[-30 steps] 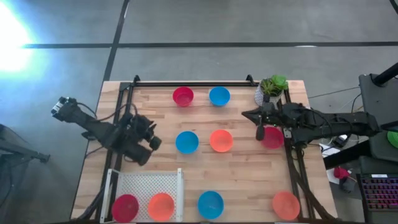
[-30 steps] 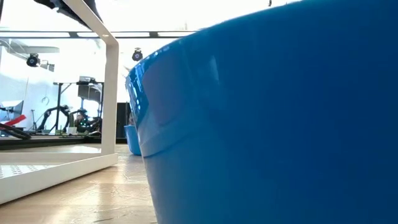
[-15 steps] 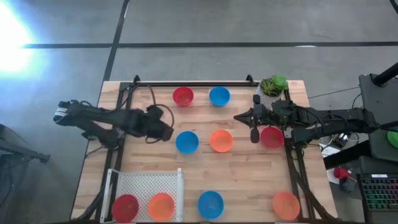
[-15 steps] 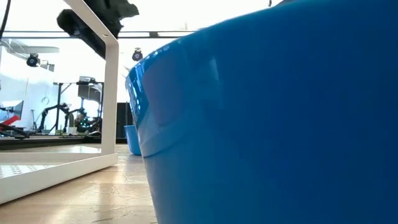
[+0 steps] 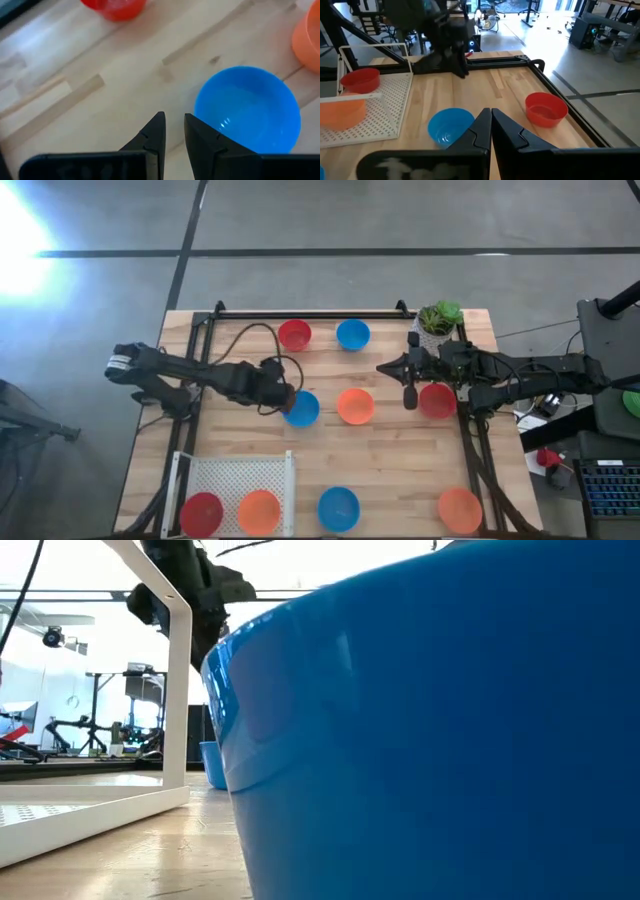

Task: Pick & Place Mini bowls
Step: Put the middle blue bowl on the shelf

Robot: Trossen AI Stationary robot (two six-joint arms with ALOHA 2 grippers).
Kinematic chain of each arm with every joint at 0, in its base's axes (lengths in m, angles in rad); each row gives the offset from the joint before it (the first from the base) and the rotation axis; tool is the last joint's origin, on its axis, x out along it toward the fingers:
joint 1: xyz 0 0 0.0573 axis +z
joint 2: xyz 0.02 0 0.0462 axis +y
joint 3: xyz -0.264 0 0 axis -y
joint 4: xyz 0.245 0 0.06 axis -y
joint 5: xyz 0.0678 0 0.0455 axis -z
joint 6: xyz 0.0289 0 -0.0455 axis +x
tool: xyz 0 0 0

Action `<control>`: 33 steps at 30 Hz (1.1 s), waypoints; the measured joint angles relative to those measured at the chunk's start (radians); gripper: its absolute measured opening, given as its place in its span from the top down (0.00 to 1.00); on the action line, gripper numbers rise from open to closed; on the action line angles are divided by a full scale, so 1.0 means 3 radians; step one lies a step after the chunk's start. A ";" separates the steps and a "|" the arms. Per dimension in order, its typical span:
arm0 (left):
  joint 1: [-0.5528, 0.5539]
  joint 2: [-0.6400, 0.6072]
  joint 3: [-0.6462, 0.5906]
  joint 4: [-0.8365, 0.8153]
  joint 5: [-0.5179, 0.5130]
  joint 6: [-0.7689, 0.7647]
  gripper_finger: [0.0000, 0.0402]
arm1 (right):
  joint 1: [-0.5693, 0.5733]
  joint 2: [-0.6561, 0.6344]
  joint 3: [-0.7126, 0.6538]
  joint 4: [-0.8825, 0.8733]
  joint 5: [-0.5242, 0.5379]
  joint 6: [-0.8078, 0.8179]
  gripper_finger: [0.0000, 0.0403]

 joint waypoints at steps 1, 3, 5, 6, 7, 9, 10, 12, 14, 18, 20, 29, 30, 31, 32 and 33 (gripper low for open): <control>0.0002 0.0053 0.0000 0.0030 0.0035 0.0036 0.84 | 0.0000 -0.0006 0.0000 -0.0004 0.0000 0.0033 0.98; 0.0004 0.0144 0.0003 0.0049 0.0127 0.0055 0.84 | 0.0000 -0.0006 0.0000 -0.0001 -0.0001 0.0079 0.98; 0.0015 0.0211 0.0006 0.0056 0.0213 0.0059 0.84 | -0.0001 -0.0008 0.0000 -0.0002 -0.0048 0.0106 0.98; 0.0019 0.0241 0.0006 0.0071 0.0230 0.0059 0.84 | 0.0000 -0.0008 0.0000 -0.0003 -0.0060 0.0105 0.98; 0.0023 0.0273 0.0006 0.0090 0.0236 0.0060 0.84 | 0.0000 -0.0008 0.0000 -0.0002 -0.0063 0.0100 0.98; 0.0031 0.0344 0.0006 0.0112 0.0247 0.0059 0.84 | 0.0000 -0.0009 0.0000 -0.0001 -0.0074 0.0097 0.98; 0.0033 0.0379 0.0006 0.0137 0.0253 0.0059 0.84 | 0.0000 -0.0009 0.0000 -0.0002 -0.0074 0.0095 0.98; 0.0040 0.0427 0.0006 0.0211 0.0253 0.0059 0.84 | 0.0000 -0.0009 0.0000 -0.0003 -0.0074 0.0088 0.98; 0.0045 0.0481 0.0006 0.0247 0.0255 0.0059 0.84 | 0.0000 -0.0009 0.0000 -0.0001 -0.0074 0.0085 0.98; 0.0047 0.0581 0.0006 0.0275 0.0345 0.0057 0.84 | 0.0000 -0.0009 0.0000 -0.0003 -0.0074 0.0034 0.98; 0.0047 0.0620 0.0006 0.0291 0.0381 0.0045 0.84 | 0.0000 -0.0009 0.0000 -0.0003 -0.0074 0.0025 0.98; 0.0048 0.0789 0.0006 0.0391 0.0427 0.0036 0.84 | 0.0000 -0.0009 -0.0001 -0.0003 -0.0074 0.0023 0.98; 0.0048 0.0807 0.0006 0.0404 0.0439 0.0036 0.84 | 0.0000 -0.0009 -0.0001 -0.0004 -0.0074 0.0023 0.98; 0.0049 0.0815 0.0006 0.0425 0.0457 0.0038 0.84 | 0.0000 -0.0009 -0.0001 -0.0003 -0.0074 0.0023 0.98; 0.0050 0.0826 0.0006 0.0453 0.0468 0.0040 0.84 | 0.0000 -0.0009 -0.0002 -0.0004 -0.0074 0.0023 0.98; 0.0051 0.0835 0.0006 0.0464 0.0482 0.0042 0.84 | 0.0000 -0.0009 -0.0003 -0.0004 -0.0074 0.0023 0.98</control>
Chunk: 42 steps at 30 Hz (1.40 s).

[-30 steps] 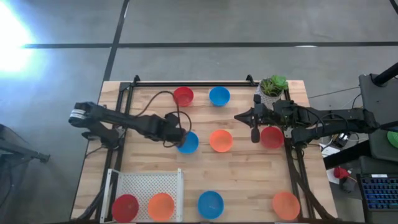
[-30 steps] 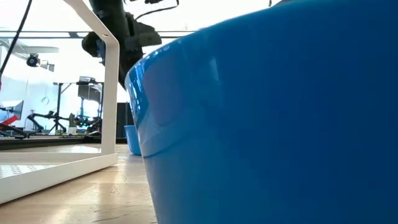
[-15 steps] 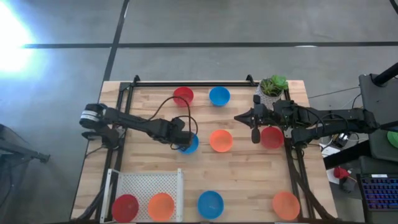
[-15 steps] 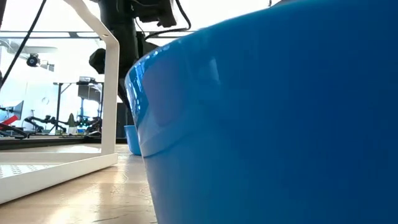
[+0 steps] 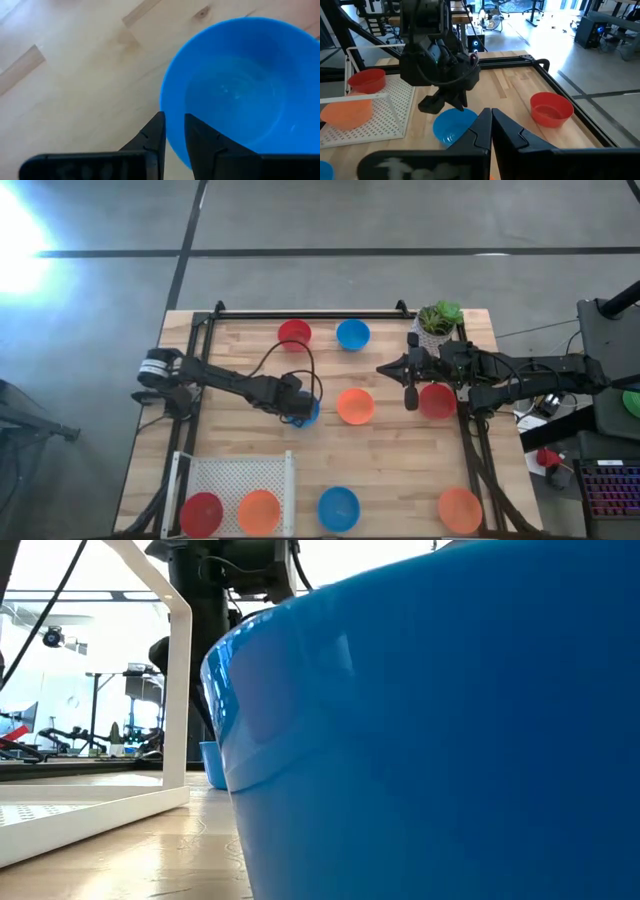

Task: Pick & Place Mini bowls
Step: Put the middle blue bowl on the shelf

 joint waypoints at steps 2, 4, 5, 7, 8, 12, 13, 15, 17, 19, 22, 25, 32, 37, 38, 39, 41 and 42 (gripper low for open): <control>0.0002 0.0023 0.0000 -0.0009 0.0026 -0.0001 0.84 | 0.0000 0.0001 0.0000 0.0001 0.0000 0.0000 0.98; 0.0005 0.0039 0.0000 -0.0009 0.0028 -0.0001 0.84 | 0.0000 0.0001 0.0000 0.0000 0.0000 0.0000 0.98; 0.0009 0.0042 0.0000 -0.0008 0.0028 -0.0001 0.84 | 0.0000 0.0001 0.0000 0.0001 0.0000 0.0000 0.98; 0.0009 0.0050 0.0000 -0.0009 0.0026 -0.0001 0.84 | 0.0000 0.0001 0.0000 0.0000 0.0000 0.0000 0.98; 0.0011 0.0053 0.0000 -0.0009 0.0026 -0.0001 0.84 | 0.0000 0.0001 0.0000 0.0000 0.0000 0.0000 0.98; 0.0011 0.0045 0.0000 -0.0008 0.0027 0.0001 0.84 | 0.0000 0.0001 0.0000 0.0000 0.0000 0.0000 0.98; 0.0011 0.0038 0.0000 -0.0008 0.0028 0.0001 0.84 | 0.0000 0.0001 0.0000 0.0000 0.0000 0.0000 0.98; 0.0011 0.0016 0.0003 -0.0018 0.0029 0.0001 0.84 | 0.0000 0.0001 0.0000 0.0000 0.0000 0.0000 0.98; 0.0011 -0.0001 0.0016 -0.0018 0.0029 0.0001 0.84 | 0.0000 0.0001 0.0000 0.0001 0.0000 0.0000 0.98; 0.0011 -0.0023 0.0017 -0.0029 0.0029 0.0001 0.84 | 0.0000 0.0001 0.0000 0.0001 0.0000 0.0000 0.98; 0.0011 -0.0035 0.0009 -0.0045 0.0028 0.0000 0.84 | 0.0000 0.0001 0.0000 0.0001 0.0000 0.0003 0.98; 0.0011 -0.0035 -0.0033 -0.0054 0.0026 -0.0017 0.84 | 0.0000 0.0001 0.0000 0.0000 0.0000 0.0001 0.98; 0.0011 -0.0036 -0.0218 0.0127 0.0027 -0.0092 0.84 | 0.0000 0.0001 0.0000 0.0000 0.0000 0.0004 0.98; 0.0011 -0.0036 -0.0299 0.0317 0.0028 -0.0079 0.84 | 0.0000 0.0001 0.0000 0.0001 0.0000 0.0005 0.98; 0.0011 -0.0036 -0.0322 0.0350 0.0029 -0.0079 0.84 | 0.0000 0.0001 0.0000 0.0001 0.0000 0.0004 0.98; 0.0011 -0.0036 -0.0346 0.0372 0.0037 -0.0079 0.84 | 0.0000 0.0001 0.0000 0.0001 0.0000 0.0003 0.98; 0.0011 -0.0036 -0.0396 0.0431 0.0074 -0.0078 0.84 | 0.0000 0.0001 0.0000 0.0001 0.0000 0.0007 0.98; 0.0011 -0.0036 -0.0416 0.0442 0.0087 -0.0078 0.84 | 0.0000 0.0001 0.0000 0.0001 0.0000 0.0009 0.98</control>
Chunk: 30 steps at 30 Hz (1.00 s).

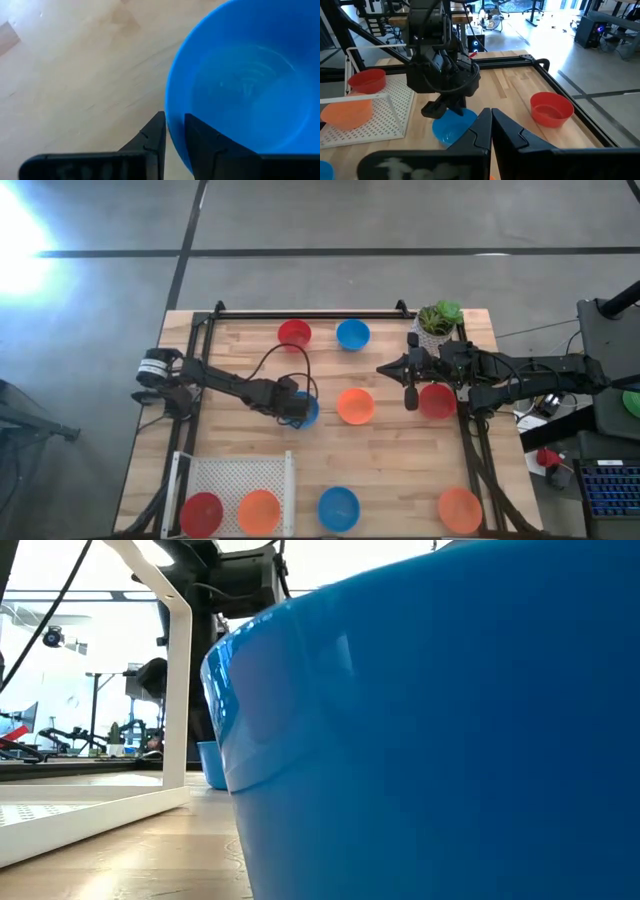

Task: Pick & Place Mini bowls
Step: Put the middle blue bowl on the shelf

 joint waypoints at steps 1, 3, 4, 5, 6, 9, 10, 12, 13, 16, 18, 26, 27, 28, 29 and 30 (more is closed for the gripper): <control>0.0000 0.0000 -0.0016 0.0002 0.0002 0.0001 0.84 | 0.0000 0.0000 0.0000 0.0000 -0.0001 -0.0003 0.98; 0.0000 0.0000 -0.0026 -0.0003 0.0005 0.0003 0.84 | 0.0000 0.0000 0.0000 0.0000 0.0000 -0.0006 0.98; 0.0000 0.0000 -0.0026 0.0002 0.0006 0.0014 0.85 | 0.0000 0.0000 0.0000 0.0000 0.0000 -0.0007 0.98; 0.0000 0.0000 -0.0023 0.0006 0.0007 0.0035 0.87 | 0.0000 0.0000 0.0000 0.0000 0.0000 -0.0007 0.98; 0.0000 0.0000 -0.0019 0.0008 0.0007 0.0077 0.89 | 0.0000 0.0000 0.0000 0.0000 0.0000 -0.0007 0.98; 0.0001 -0.0010 -0.0011 0.0028 0.0009 0.0155 0.97 | 0.0000 0.0000 0.0000 0.0000 0.0000 -0.0008 0.98; 0.0001 -0.0013 -0.0007 0.0033 0.0007 0.0164 0.98 | 0.0000 0.0000 0.0000 0.0000 -0.0001 -0.0006 0.98; 0.0000 -0.0013 -0.0005 0.0026 0.0010 0.0189 0.98 | 0.0000 0.0000 0.0000 0.0000 0.0000 -0.0003 0.98; 0.0000 -0.0013 0.0001 0.0021 0.0010 0.0208 0.99 | 0.0000 0.0000 0.0000 -0.0001 0.0000 -0.0007 0.98; 0.0000 -0.0067 0.0037 -0.0015 0.0010 0.0294 0.99 | 0.0000 0.0000 0.0000 -0.0001 0.0000 -0.0003 0.98; -0.0001 -0.0151 0.0048 -0.0027 0.0013 0.0363 1.00 | 0.0000 0.0000 0.0000 -0.0002 0.0000 -0.0007 0.98; -0.0069 -0.0712 0.0034 -0.0441 0.0001 0.0376 1.00 | 0.0000 0.0001 -0.0001 -0.0061 -0.0001 0.0003 0.98; -0.0091 -0.0779 0.0034 -0.0498 -0.0002 0.0354 1.00 | 0.0000 0.0001 -0.0001 -0.0078 0.0000 0.0003 0.98; -0.0117 -0.0840 0.0034 -0.0569 -0.0012 0.0334 1.00 | 0.0000 0.0001 -0.0001 -0.0083 0.0000 0.0002 0.98; -0.0142 -0.0904 0.0034 -0.0646 -0.0021 0.0333 1.00 | 0.0000 0.0001 -0.0001 -0.0083 -0.0001 0.0003 0.98; -0.0169 -0.0967 0.0034 -0.0709 -0.0023 0.0355 1.00 | 0.0000 0.0001 -0.0001 -0.0084 0.0000 0.0002 0.98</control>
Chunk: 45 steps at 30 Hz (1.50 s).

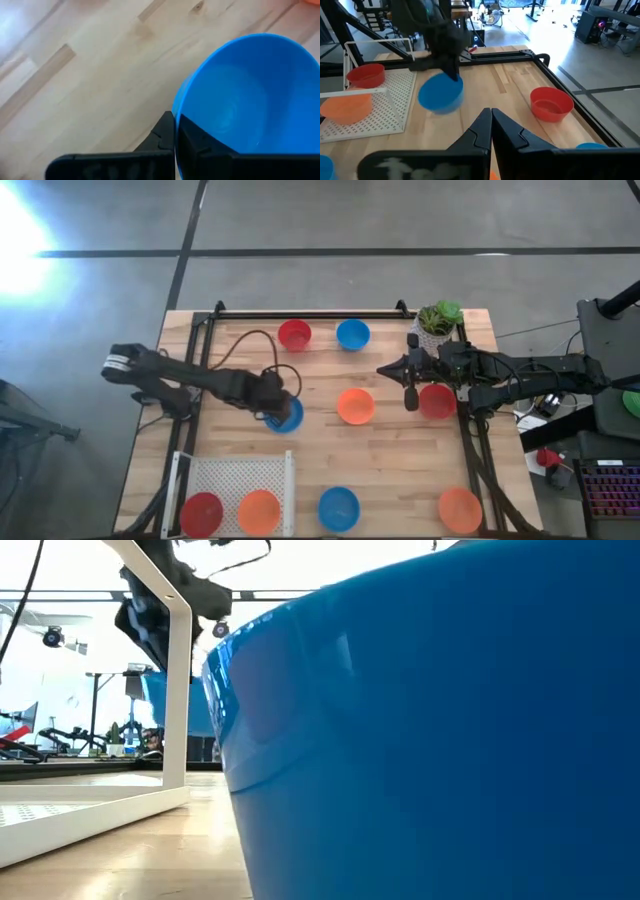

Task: Pick & Place Mini bowls
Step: Put the middle blue bowl on the shelf

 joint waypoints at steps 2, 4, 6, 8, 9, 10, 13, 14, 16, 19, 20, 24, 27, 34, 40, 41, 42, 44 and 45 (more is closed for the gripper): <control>-0.0060 -0.0108 0.0000 -0.0164 0.0001 0.0040 1.00 | 0.0000 0.0000 0.0000 0.0000 -0.0001 0.0000 0.98; -0.0128 -0.0198 0.0000 -0.0358 0.0019 0.0006 1.00 | 0.0000 0.0000 0.0000 0.0001 -0.0001 0.0000 0.98; -0.0199 -0.0280 0.0000 -0.0528 0.0043 -0.0053 1.00 | 0.0000 0.0000 0.0000 0.0001 0.0000 0.0000 0.98; -0.0284 -0.0342 0.0000 -0.0674 0.0073 -0.0082 1.00 | 0.0000 0.0000 0.0000 0.0000 -0.0001 0.0000 0.98; -0.0330 -0.0365 0.0000 -0.0725 0.0088 -0.0083 1.00 | 0.0000 0.0000 0.0000 0.0000 -0.0001 0.0000 0.98; -0.0382 -0.0388 0.0000 -0.0774 0.0110 -0.0083 1.00 | 0.0000 0.0000 0.0000 0.0000 0.0000 0.0000 0.98; -0.0536 -0.0426 0.0000 -0.0870 0.0278 -0.0078 1.00 | 0.0000 0.0000 0.0000 0.0000 0.0000 0.0000 0.98; -0.0600 -0.0426 0.0000 -0.0880 0.0328 -0.0063 1.00 | 0.0000 0.0000 0.0000 0.0000 0.0000 0.0000 0.98; -0.0734 -0.0416 -0.0002 -0.0881 0.0443 0.0007 1.00 | 0.0000 0.0000 0.0000 0.0000 0.0000 0.0000 0.98; -0.0952 -0.0380 -0.0033 -0.0868 0.0589 0.0057 1.00 | 0.0000 0.0000 0.0000 0.0001 0.0000 -0.0004 0.98; -0.1029 -0.0368 -0.0052 -0.0834 0.0621 0.0043 1.00 | 0.0000 0.0000 0.0000 0.0000 0.0000 -0.0004 0.98; -0.1307 -0.0345 -0.0176 -0.0624 0.0648 -0.0108 1.00 | 0.0000 -0.0001 0.0000 0.0001 0.0000 -0.0008 0.98; -0.1458 -0.0342 -0.0339 -0.0402 0.0679 -0.0279 1.00 | 0.0000 0.0000 0.0000 0.0001 -0.0001 -0.0010 0.98; -0.1629 -0.0342 -0.0650 -0.0235 0.0835 -0.0548 1.00 | 0.0000 -0.0001 0.0000 0.0005 0.0000 0.0000 0.98; -0.1687 -0.0342 -0.0902 0.0185 0.1009 -0.0557 1.00 | 0.0000 -0.0001 0.0000 0.0008 0.0000 0.0000 0.98; -0.1686 -0.0342 -0.0939 0.0251 0.1033 -0.0557 1.00 | 0.0000 -0.0001 0.0000 0.0008 0.0000 -0.0001 0.98; -0.1686 -0.0342 -0.0967 0.0302 0.1040 -0.0557 1.00 | 0.0000 0.0000 0.0000 0.0008 0.0000 -0.0001 0.98; -0.1685 -0.0344 -0.1015 0.0377 0.1085 -0.0560 1.00 | 0.0000 -0.0001 0.0000 0.0009 0.0000 0.0000 0.98; -0.1685 -0.0344 -0.1033 0.0393 0.1104 -0.0565 1.00 | 0.0000 -0.0001 0.0000 0.0009 0.0000 -0.0001 0.98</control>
